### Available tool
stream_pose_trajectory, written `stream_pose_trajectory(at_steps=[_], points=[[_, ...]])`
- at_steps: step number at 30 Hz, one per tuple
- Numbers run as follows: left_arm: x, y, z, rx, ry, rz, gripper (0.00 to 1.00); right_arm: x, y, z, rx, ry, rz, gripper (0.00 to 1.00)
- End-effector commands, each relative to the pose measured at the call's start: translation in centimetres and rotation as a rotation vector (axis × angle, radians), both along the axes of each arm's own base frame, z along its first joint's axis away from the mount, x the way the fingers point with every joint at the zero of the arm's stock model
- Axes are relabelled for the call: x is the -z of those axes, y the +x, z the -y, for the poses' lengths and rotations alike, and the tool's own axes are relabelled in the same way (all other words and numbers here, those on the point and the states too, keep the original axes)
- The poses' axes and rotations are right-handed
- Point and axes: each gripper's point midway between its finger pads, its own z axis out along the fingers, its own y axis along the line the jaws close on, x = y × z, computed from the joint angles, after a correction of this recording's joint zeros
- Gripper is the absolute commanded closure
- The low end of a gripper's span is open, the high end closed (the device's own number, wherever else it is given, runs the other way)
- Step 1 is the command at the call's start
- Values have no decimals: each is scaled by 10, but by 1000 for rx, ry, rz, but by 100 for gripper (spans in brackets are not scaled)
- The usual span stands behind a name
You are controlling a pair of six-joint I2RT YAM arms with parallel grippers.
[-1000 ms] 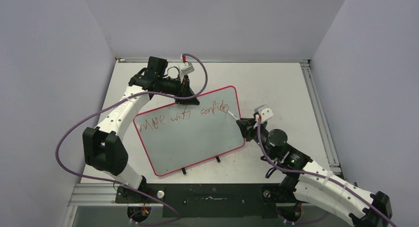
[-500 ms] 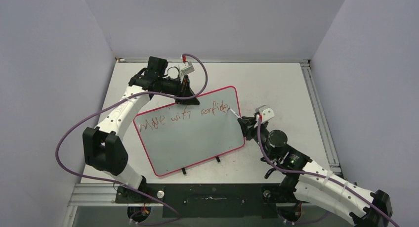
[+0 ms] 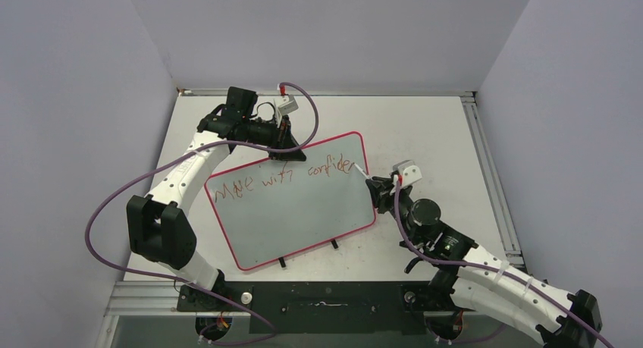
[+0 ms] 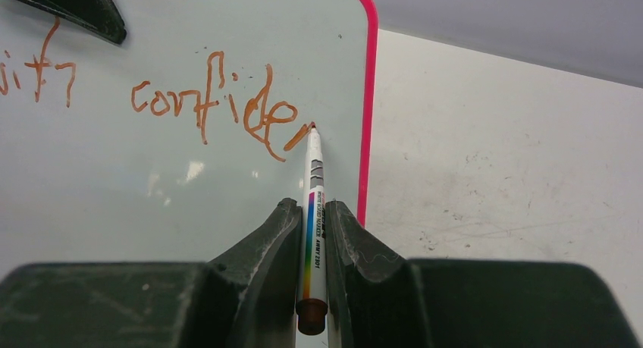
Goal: Write a sentence on the whiteboard
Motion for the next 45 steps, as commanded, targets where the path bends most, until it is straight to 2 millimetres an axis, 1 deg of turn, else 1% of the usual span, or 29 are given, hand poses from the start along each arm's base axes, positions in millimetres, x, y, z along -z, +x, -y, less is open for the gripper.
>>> stream_pose_trajectory(at_steps=[1,7,14,18,20,27,29,36,45], points=[[-3,-9,3,55,-15,70,100,3,-3,6,27,20,-29,95],[-4,-9,3,55,-15,71,100,14,-8,7,26,23,-64,95],[-4,-9,3,54,-14,70,100,12,-9,2,10,9,-61,95],[-4,-9,3,52,-14,72,100,13,-11,3,12,11,-68,95],[-4,-9,3,52,-14,71,100,8,-13,5,16,24,-57,95],[-4,-9,3,53,-13,70,100,-25,-10,14,49,88,28,95],[-3,-9,3,52,-12,71,100,-29,-9,14,54,92,44,95],[-4,-8,2,50,-12,72,100,-30,0,9,66,55,73,95],[-3,-9,2,53,-12,73,100,-32,4,7,73,50,97,95]])
